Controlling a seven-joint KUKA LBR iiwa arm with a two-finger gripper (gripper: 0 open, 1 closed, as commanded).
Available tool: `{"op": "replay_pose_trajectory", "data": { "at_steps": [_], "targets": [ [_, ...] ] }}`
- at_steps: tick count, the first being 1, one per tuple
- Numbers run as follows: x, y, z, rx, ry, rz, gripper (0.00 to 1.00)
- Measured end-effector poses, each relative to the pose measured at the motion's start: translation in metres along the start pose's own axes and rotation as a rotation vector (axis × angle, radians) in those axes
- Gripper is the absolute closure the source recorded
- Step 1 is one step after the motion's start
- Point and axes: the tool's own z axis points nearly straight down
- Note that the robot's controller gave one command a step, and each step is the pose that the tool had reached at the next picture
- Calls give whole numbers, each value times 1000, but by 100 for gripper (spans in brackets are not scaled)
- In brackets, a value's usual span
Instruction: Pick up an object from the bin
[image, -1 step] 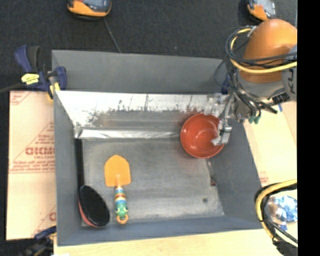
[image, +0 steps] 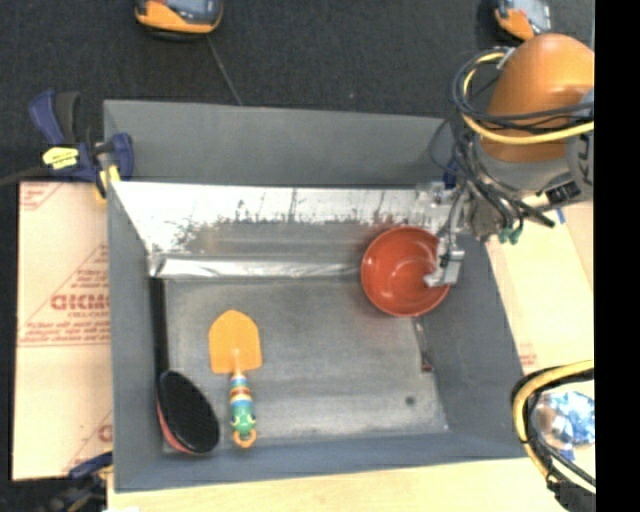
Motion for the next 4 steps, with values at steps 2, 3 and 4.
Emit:
{"op": "replay_pose_trajectory", "data": {
  "at_steps": [2,3,4],
  "targets": [
    [24,-45,79,2,-10,-248,0],
    [28,-53,124,-2,1,-217,0],
    [33,-26,165,3,-17,-154,0]
  ]
}}
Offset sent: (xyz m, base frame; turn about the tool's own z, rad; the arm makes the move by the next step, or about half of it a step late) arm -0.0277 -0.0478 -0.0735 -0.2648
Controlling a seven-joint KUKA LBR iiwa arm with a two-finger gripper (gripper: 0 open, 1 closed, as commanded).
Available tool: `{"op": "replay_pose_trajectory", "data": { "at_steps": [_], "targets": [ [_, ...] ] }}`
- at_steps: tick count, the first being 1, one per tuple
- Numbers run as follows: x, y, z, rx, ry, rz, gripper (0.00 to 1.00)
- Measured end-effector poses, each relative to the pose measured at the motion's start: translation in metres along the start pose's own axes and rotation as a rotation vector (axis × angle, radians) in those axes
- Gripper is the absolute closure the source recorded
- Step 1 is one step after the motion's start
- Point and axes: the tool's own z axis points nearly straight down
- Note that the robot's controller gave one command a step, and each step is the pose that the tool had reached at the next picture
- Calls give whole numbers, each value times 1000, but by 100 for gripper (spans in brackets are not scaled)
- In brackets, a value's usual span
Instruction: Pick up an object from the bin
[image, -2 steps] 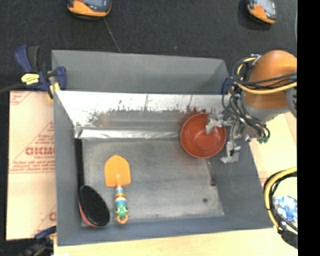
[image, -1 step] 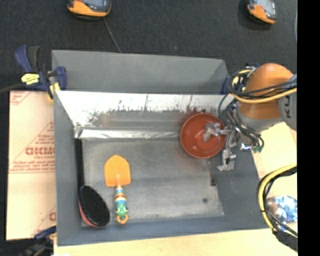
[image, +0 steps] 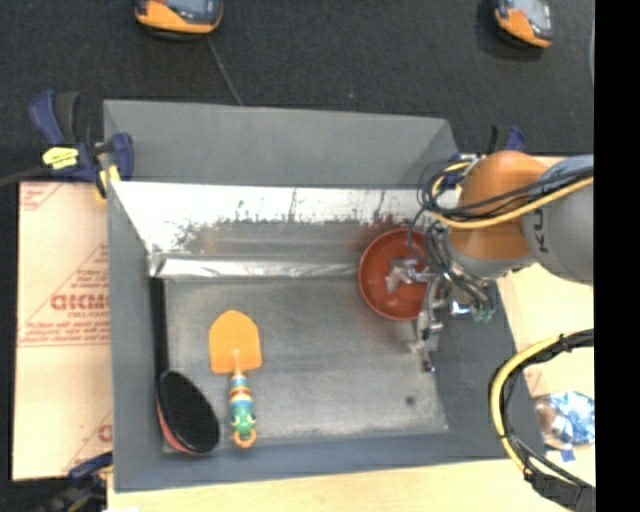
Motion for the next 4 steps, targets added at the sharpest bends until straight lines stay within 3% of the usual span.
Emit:
{"op": "replay_pose_trajectory", "data": {
  "at_steps": [1,4],
  "targets": [
    [-12,-14,-1,-2,21,-224,100],
    [-11,-15,-25,-2,24,-223,100]
  ]
}}
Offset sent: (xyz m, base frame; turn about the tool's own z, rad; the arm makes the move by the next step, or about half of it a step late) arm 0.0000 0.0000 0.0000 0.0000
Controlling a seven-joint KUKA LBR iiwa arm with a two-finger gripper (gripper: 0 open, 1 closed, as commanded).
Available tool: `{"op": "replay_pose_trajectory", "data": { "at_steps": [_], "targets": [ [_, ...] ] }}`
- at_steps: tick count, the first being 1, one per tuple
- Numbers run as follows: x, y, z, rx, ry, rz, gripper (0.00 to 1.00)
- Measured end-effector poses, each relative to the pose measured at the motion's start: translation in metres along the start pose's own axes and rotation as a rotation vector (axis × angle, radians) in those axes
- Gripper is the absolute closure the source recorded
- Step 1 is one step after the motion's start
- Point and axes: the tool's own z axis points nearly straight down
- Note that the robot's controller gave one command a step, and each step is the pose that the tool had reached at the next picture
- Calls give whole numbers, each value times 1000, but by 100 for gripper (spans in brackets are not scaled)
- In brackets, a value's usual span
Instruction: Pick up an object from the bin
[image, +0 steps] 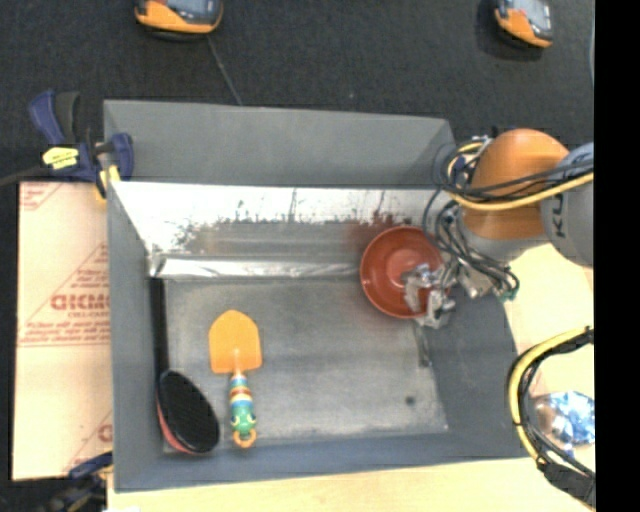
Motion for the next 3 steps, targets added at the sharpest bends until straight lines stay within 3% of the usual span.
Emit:
{"op": "replay_pose_trajectory", "data": {
  "at_steps": [1,3],
  "targets": [
    [2,0,-51,-4,5,2,100],
    [4,0,-89,-7,11,7,100]
  ]
}}
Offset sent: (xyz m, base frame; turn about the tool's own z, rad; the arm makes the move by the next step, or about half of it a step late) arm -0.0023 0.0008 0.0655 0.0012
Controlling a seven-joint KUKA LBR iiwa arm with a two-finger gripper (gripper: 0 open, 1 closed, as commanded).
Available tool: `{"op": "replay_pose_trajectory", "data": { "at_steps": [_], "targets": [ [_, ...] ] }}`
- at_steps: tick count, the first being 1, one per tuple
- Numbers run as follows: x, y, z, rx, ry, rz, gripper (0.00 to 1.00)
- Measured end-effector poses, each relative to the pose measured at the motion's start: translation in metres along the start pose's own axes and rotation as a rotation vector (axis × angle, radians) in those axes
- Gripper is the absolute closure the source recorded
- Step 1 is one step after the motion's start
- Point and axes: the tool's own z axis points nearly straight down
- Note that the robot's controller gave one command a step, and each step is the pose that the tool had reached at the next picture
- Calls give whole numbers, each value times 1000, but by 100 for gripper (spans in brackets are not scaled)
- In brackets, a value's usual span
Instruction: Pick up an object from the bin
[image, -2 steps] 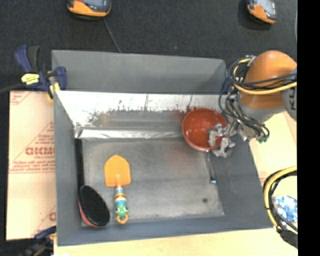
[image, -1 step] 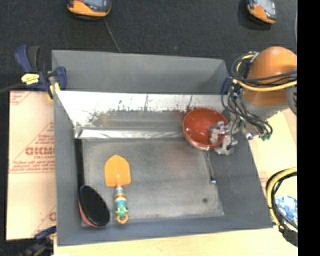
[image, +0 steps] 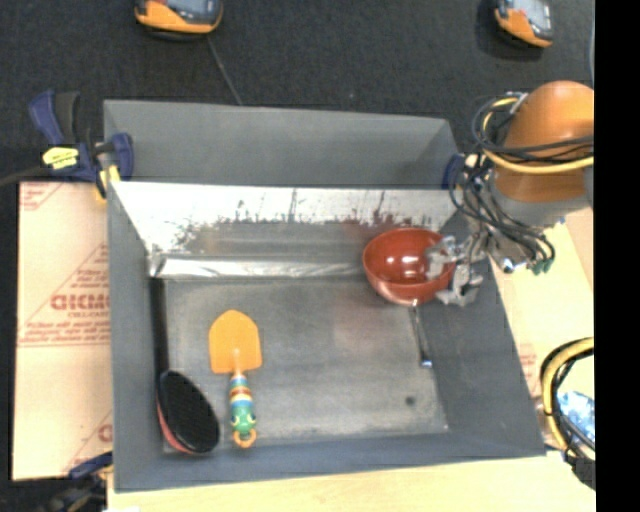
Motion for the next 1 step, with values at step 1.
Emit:
{"op": "replay_pose_trajectory", "data": {
  "at_steps": [1],
  "targets": [
    [-1,-2,-35,7,-11,2,100]
  ]
}}
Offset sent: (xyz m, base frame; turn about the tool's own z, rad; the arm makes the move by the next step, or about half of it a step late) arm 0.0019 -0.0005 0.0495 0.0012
